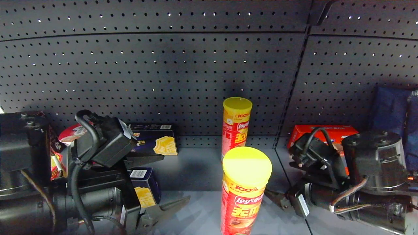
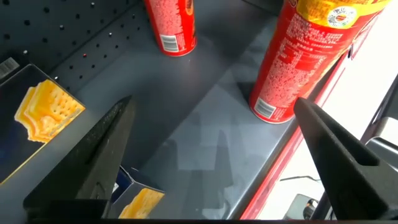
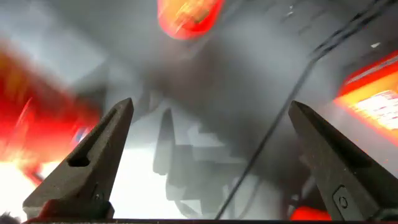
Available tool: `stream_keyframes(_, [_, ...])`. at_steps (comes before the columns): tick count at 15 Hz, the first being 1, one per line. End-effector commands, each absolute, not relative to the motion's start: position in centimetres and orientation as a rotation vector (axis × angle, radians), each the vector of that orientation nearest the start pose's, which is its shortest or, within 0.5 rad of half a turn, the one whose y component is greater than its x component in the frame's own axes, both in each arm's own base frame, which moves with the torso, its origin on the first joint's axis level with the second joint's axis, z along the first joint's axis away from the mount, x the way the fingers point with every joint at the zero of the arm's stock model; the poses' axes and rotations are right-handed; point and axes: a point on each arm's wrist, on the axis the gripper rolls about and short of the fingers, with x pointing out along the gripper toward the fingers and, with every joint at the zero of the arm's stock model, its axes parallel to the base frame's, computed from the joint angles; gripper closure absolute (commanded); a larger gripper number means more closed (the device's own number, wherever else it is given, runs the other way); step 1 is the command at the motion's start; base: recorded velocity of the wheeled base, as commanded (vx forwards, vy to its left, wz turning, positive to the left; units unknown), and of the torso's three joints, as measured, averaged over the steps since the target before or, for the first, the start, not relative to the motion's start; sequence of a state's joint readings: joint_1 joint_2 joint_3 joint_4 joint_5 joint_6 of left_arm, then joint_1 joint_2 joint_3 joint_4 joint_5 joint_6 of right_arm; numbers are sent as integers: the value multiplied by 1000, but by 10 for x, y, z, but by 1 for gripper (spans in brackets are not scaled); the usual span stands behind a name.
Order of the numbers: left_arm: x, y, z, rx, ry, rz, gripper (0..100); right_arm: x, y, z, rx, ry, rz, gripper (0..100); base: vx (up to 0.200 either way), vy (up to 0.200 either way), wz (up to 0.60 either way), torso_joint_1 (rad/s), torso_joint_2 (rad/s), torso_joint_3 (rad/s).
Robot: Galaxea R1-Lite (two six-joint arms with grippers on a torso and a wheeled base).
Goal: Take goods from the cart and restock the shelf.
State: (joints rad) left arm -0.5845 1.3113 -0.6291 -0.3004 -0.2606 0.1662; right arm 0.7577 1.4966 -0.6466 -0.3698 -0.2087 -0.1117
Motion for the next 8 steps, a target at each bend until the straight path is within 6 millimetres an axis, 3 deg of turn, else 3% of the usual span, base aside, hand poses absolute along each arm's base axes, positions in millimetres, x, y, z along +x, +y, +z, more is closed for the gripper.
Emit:
stream_keyframes(1, [165, -116, 200, 218, 320, -863, 0, 168, 165, 165, -353, 414, 595, 0, 0, 0, 0, 0, 0, 0])
stream_keyframes(8, [166, -117, 203, 217, 311, -859, 0, 162, 175, 157, -380, 435, 645, 0, 0, 0, 0, 0, 0, 0])
